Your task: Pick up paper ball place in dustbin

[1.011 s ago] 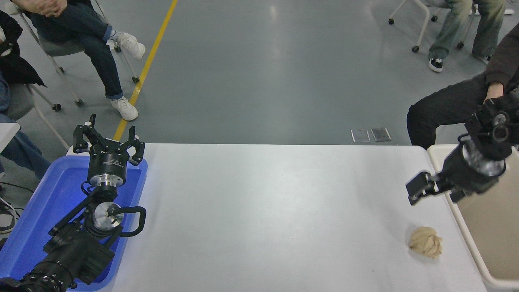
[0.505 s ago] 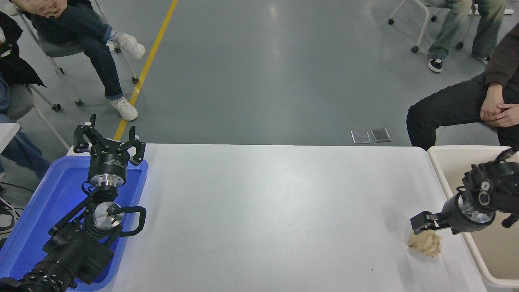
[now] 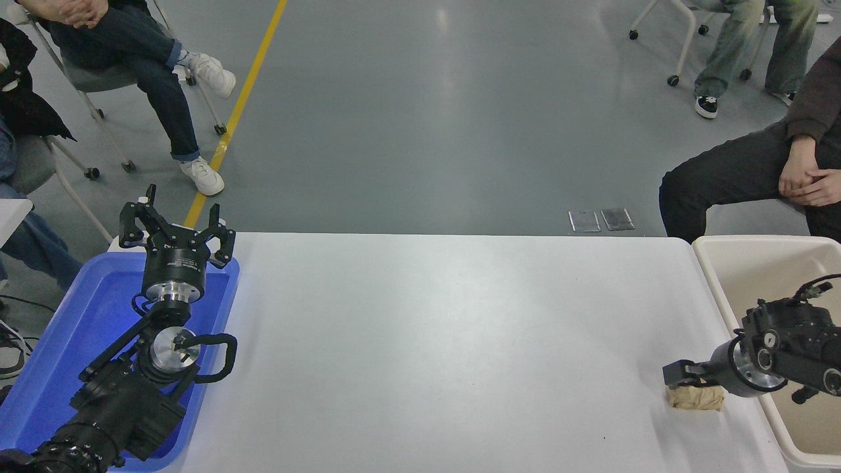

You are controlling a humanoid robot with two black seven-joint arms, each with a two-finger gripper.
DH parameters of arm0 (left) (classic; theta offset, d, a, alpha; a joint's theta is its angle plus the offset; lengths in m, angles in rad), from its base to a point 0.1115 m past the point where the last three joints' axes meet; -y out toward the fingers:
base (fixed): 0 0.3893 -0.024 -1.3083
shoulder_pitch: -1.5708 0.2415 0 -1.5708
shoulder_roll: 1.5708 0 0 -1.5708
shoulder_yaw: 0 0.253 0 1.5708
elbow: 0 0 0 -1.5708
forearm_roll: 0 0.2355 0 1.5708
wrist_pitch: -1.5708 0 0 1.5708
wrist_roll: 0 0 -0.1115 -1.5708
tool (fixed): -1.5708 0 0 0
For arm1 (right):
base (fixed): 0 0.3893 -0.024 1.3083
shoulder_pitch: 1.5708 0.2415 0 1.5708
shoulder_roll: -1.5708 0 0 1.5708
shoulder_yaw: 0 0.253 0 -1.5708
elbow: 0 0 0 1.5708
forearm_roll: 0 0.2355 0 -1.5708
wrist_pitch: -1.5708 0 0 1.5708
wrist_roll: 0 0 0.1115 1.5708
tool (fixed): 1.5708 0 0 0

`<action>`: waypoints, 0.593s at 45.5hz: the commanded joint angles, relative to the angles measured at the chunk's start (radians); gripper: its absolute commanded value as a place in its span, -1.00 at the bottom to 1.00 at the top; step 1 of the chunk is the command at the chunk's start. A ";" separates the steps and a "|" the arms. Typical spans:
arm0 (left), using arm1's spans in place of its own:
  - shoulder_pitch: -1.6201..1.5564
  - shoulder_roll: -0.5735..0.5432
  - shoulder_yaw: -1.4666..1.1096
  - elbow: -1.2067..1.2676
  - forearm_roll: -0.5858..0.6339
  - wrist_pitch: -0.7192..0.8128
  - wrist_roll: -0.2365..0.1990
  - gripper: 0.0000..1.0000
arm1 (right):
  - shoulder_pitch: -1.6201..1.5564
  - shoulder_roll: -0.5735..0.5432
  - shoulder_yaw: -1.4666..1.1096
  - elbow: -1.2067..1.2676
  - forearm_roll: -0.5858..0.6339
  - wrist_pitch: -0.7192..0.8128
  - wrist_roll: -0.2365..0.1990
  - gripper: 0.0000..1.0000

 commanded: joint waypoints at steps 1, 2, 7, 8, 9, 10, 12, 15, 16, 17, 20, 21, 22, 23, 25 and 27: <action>0.000 0.000 0.000 0.001 0.000 0.000 -0.001 0.98 | -0.023 0.007 0.024 -0.012 -0.003 -0.006 0.012 -0.62; 0.000 0.000 0.000 0.001 0.000 0.000 0.000 0.98 | -0.023 0.007 0.024 -0.012 -0.003 -0.006 0.013 -0.71; 0.000 0.000 0.000 0.001 0.000 0.000 0.000 0.98 | -0.014 0.005 0.024 -0.006 -0.001 -0.003 0.025 -1.00; 0.000 0.000 0.000 0.001 0.000 0.000 0.000 0.98 | -0.010 0.005 0.024 -0.003 -0.001 -0.002 0.030 -1.00; 0.000 0.000 0.000 0.001 0.000 0.000 0.000 0.98 | -0.010 0.004 0.024 -0.001 0.000 0.000 0.035 -1.00; 0.000 0.000 0.000 0.001 0.000 0.000 -0.001 0.98 | -0.009 0.001 0.024 0.002 0.002 0.000 0.038 -1.00; 0.000 0.000 0.000 0.001 0.000 0.000 0.000 0.98 | 0.003 -0.009 0.018 0.015 0.002 0.003 0.041 -1.00; 0.000 0.000 0.000 -0.001 0.000 0.000 0.000 0.98 | 0.051 -0.045 0.011 0.054 0.002 0.020 0.041 -1.00; 0.000 0.000 0.000 -0.001 0.000 0.000 0.000 0.98 | 0.072 -0.070 0.008 0.074 0.002 0.029 0.041 -1.00; 0.000 0.000 0.000 -0.001 0.000 0.000 0.000 0.98 | 0.094 -0.093 0.001 0.098 0.002 0.041 0.041 -1.00; -0.002 0.000 0.000 -0.001 0.000 0.000 0.000 0.98 | 0.175 -0.163 -0.028 0.175 0.002 0.075 0.039 -1.00; -0.002 0.000 0.000 -0.001 0.000 0.000 0.000 0.98 | 0.210 -0.183 -0.040 0.201 0.002 0.087 0.039 -1.00; -0.002 0.000 0.000 -0.001 0.000 0.000 0.000 0.98 | 0.247 -0.205 -0.057 0.225 0.002 0.101 0.039 -1.00; -0.002 0.000 0.000 0.001 0.000 0.000 0.000 0.98 | 0.284 -0.225 -0.075 0.245 0.002 0.115 0.039 -1.00; -0.002 0.000 0.000 -0.001 0.000 0.000 0.000 0.98 | 0.359 -0.265 -0.110 0.288 0.002 0.144 0.038 -1.00; 0.000 0.000 0.000 -0.001 0.000 0.000 0.000 0.98 | 0.443 -0.298 -0.149 0.327 0.002 0.176 0.038 -1.00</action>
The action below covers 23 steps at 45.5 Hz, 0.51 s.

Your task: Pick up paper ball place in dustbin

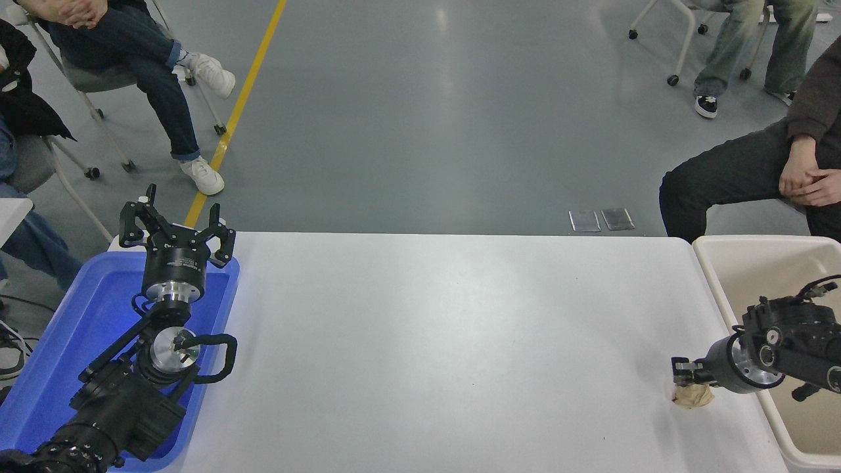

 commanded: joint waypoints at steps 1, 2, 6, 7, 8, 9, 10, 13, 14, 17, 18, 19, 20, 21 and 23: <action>-0.001 0.000 0.000 0.001 0.000 0.000 0.000 0.98 | 0.326 -0.183 -0.133 0.201 0.000 0.127 0.001 -1.00; -0.001 0.000 0.000 0.000 0.000 0.000 0.000 0.98 | 0.370 -0.197 -0.153 0.218 -0.001 0.147 0.001 -1.00; 0.000 0.000 0.000 0.000 0.000 0.000 0.000 0.98 | 0.545 -0.232 -0.227 0.265 0.000 0.234 0.000 -1.00; -0.001 0.000 0.000 0.000 0.000 0.000 0.000 0.98 | 0.591 -0.235 -0.245 0.275 0.000 0.253 0.000 -1.00; 0.000 0.000 0.000 0.000 0.000 0.000 0.000 0.98 | 0.634 -0.238 -0.265 0.282 0.000 0.271 0.000 -1.00; 0.000 0.000 0.000 0.000 0.000 0.000 0.000 0.98 | 0.677 -0.238 -0.284 0.290 0.000 0.286 0.000 -1.00; 0.000 0.000 0.000 0.000 0.000 0.000 0.000 0.98 | 0.719 -0.238 -0.302 0.296 0.003 0.300 0.000 -1.00; 0.000 0.000 0.000 0.000 0.000 0.000 0.000 0.98 | 0.823 -0.235 -0.351 0.301 0.007 0.323 -0.002 -1.00; 0.000 0.000 0.000 0.000 0.000 0.000 0.000 0.98 | 0.851 -0.235 -0.367 0.301 0.008 0.323 -0.002 -1.00; 0.000 0.000 0.000 0.000 0.000 0.000 0.000 0.98 | 0.932 -0.231 -0.419 0.301 0.007 0.323 -0.002 -1.00; 0.000 0.000 0.000 0.000 0.000 0.000 0.000 0.98 | 0.952 -0.229 -0.431 0.301 0.008 0.323 -0.002 -1.00; 0.000 0.000 0.000 0.000 0.000 0.000 0.000 0.98 | 0.970 -0.229 -0.442 0.302 0.008 0.323 -0.002 -1.00; 0.000 0.000 0.000 0.000 0.000 0.000 0.000 0.98 | 0.986 -0.229 -0.451 0.304 0.008 0.323 -0.002 -1.00; 0.000 0.000 0.000 0.000 0.000 0.000 0.000 0.98 | 0.998 -0.229 -0.460 0.307 0.008 0.323 -0.002 -1.00; 0.000 0.000 0.000 0.000 0.000 0.000 0.000 0.98 | 1.026 -0.228 -0.480 0.313 0.008 0.323 -0.002 -1.00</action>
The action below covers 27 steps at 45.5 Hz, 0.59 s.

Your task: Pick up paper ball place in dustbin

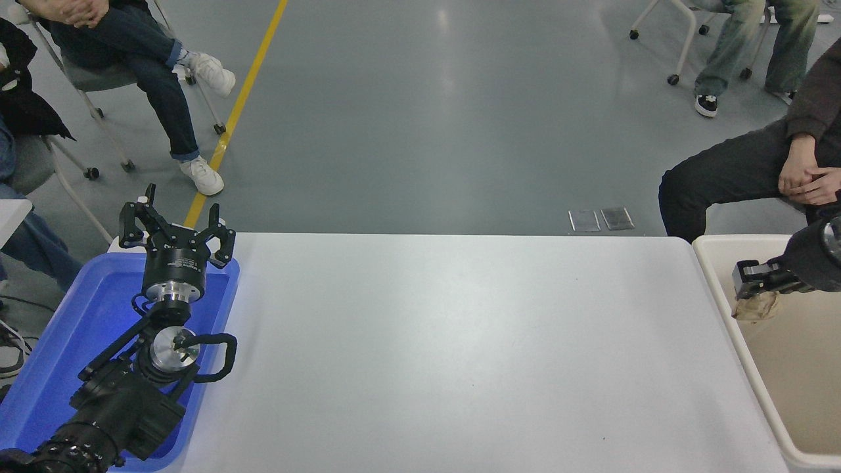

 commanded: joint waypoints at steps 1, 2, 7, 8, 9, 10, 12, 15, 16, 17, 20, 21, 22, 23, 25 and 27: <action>0.000 0.000 0.000 0.000 0.000 0.000 0.000 0.98 | 0.290 -0.018 -0.155 0.049 0.003 0.051 -0.001 -1.00; 0.000 0.000 0.000 0.000 0.000 0.000 0.000 0.98 | 0.303 -0.018 -0.161 0.049 0.003 0.051 -0.001 -1.00; 0.000 0.000 0.000 0.000 0.000 0.000 0.000 0.98 | 0.351 -0.009 -0.184 0.051 0.006 0.051 -0.001 -1.00; 0.000 0.000 0.000 0.000 0.000 0.000 0.000 0.98 | 0.356 -0.007 -0.187 0.051 0.006 0.051 -0.001 -1.00; 0.000 0.000 0.000 0.000 0.000 0.000 0.000 0.98 | 0.360 -0.007 -0.190 0.051 0.006 0.051 -0.001 -1.00; 0.000 0.000 0.000 0.000 0.002 0.000 0.000 0.98 | 0.363 -0.006 -0.195 0.051 0.006 0.051 -0.001 -1.00; 0.000 0.000 0.000 0.000 0.002 0.000 0.000 0.98 | 0.369 -0.006 -0.198 0.051 0.006 0.051 -0.001 -1.00; 0.000 0.000 0.000 0.000 0.000 0.000 0.000 0.98 | 0.374 -0.004 -0.201 0.051 0.006 0.051 -0.001 -1.00; 0.000 0.000 0.000 0.000 0.002 0.000 0.000 0.98 | 0.374 -0.001 -0.201 0.051 0.006 0.051 -0.002 -1.00; 0.000 0.000 0.000 0.000 0.002 0.000 0.000 0.98 | 0.374 0.002 -0.201 0.051 0.006 0.051 -0.002 -1.00; 0.000 0.000 0.000 0.000 0.000 0.000 0.000 0.98 | 0.373 0.008 -0.204 0.051 0.006 0.051 -0.002 -1.00; 0.000 0.000 0.000 0.000 0.000 0.000 0.000 0.98 | 0.369 0.008 -0.204 0.051 0.006 0.051 -0.002 -1.00; 0.000 0.000 0.000 0.000 0.000 0.000 0.000 0.98 | 0.368 0.008 -0.204 0.051 0.006 0.051 -0.002 -1.00; 0.000 0.000 0.000 0.000 0.002 0.000 0.000 0.98 | 0.365 0.008 -0.204 0.051 0.006 0.051 -0.002 -1.00; 0.000 0.000 0.000 0.000 0.000 0.000 0.000 0.98 | 0.362 0.006 -0.204 0.051 0.006 0.051 -0.002 -1.00; 0.000 0.000 0.000 0.000 0.000 0.000 0.000 0.98 | 0.357 0.006 -0.204 0.051 0.004 0.051 -0.004 -1.00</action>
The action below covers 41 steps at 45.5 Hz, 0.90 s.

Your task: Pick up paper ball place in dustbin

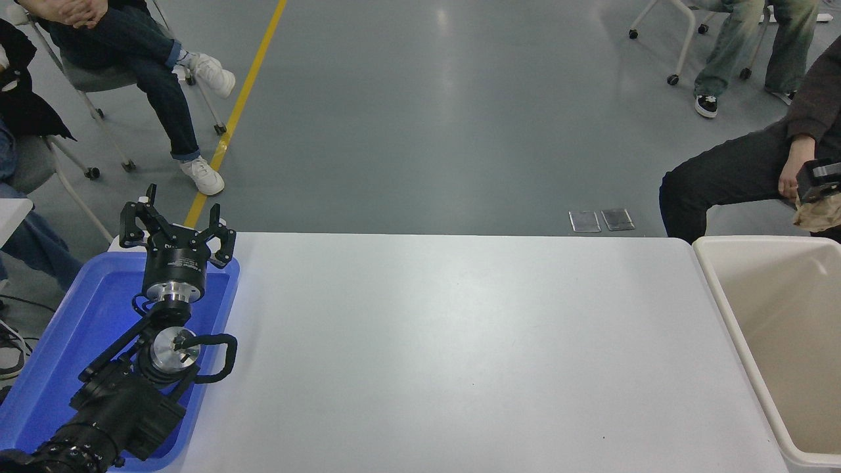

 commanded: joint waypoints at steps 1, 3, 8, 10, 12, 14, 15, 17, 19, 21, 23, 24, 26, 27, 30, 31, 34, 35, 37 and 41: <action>0.000 0.000 0.000 0.000 0.001 0.000 0.000 0.98 | 0.013 0.003 -0.017 0.003 -0.003 0.003 -0.002 -1.00; 0.000 0.000 0.000 0.000 -0.001 0.000 0.000 0.98 | 0.010 0.002 -0.018 0.003 -0.003 0.003 -0.002 -1.00; 0.000 0.000 0.000 0.000 -0.001 0.000 0.000 0.98 | -0.046 -0.001 -0.018 -0.020 -0.027 0.003 -0.002 -1.00; 0.000 0.000 0.000 0.000 -0.001 0.000 0.000 0.98 | -0.079 -0.001 -0.011 -0.055 -0.044 0.003 -0.001 -1.00; 0.000 0.000 0.000 0.000 -0.001 0.000 0.000 0.98 | -0.108 -0.001 -0.009 -0.107 -0.061 0.003 0.003 -1.00; 0.000 0.000 0.000 0.002 -0.001 0.000 0.000 0.98 | -0.146 -0.003 -0.009 -0.161 -0.075 0.003 0.009 -1.00; 0.000 0.000 0.000 0.000 -0.001 0.000 0.000 0.98 | -0.171 -0.003 -0.008 -0.187 -0.079 0.003 0.010 -1.00; 0.000 0.000 0.000 0.000 -0.001 0.000 0.000 0.98 | -0.220 0.000 0.000 -0.244 -0.084 0.003 0.015 -1.00; 0.000 0.000 0.000 0.000 -0.001 0.000 0.000 0.98 | -0.272 0.006 0.017 -0.307 -0.084 0.003 0.030 -1.00; 0.000 0.000 0.000 0.002 -0.001 0.000 0.000 0.98 | -0.332 0.011 0.035 -0.365 -0.085 0.003 0.053 -1.00; 0.000 0.000 0.000 0.002 -0.001 0.000 0.000 0.98 | -0.401 0.025 0.055 -0.422 -0.087 0.003 0.078 -1.00; 0.000 0.000 0.000 0.000 -0.001 0.000 0.000 0.98 | -0.437 0.034 0.063 -0.452 -0.091 0.003 0.090 -1.00; 0.000 0.000 0.000 0.000 -0.001 0.000 0.000 0.98 | -0.500 0.049 0.081 -0.507 -0.107 0.003 0.111 -1.00; 0.000 0.000 0.000 0.002 -0.001 0.000 0.000 0.98 | -0.533 0.054 0.090 -0.534 -0.113 0.003 0.122 -1.00; 0.000 0.000 0.000 0.000 -0.001 0.000 0.000 0.98 | -0.649 0.069 0.124 -0.619 -0.121 -0.054 0.159 -1.00; 0.000 0.000 0.000 0.002 -0.001 0.000 0.000 0.98 | -0.684 0.077 0.135 -0.641 -0.121 -0.074 0.165 -1.00; 0.000 0.000 0.000 0.002 -0.001 0.000 0.000 0.98 | -0.789 0.112 0.181 -0.713 -0.121 -0.138 0.173 -1.00; 0.000 0.000 0.000 0.002 -0.001 0.000 0.000 0.98 | -0.824 0.124 0.198 -0.738 -0.121 -0.158 0.173 -1.00; 0.000 0.000 0.000 0.002 -0.001 0.000 0.000 0.98 | -0.901 0.144 0.237 -0.781 -0.121 -0.190 0.173 -1.00; 0.000 0.000 0.000 0.002 -0.001 0.000 0.000 0.98 | -1.031 0.173 0.325 -0.847 -0.111 -0.268 0.173 -1.00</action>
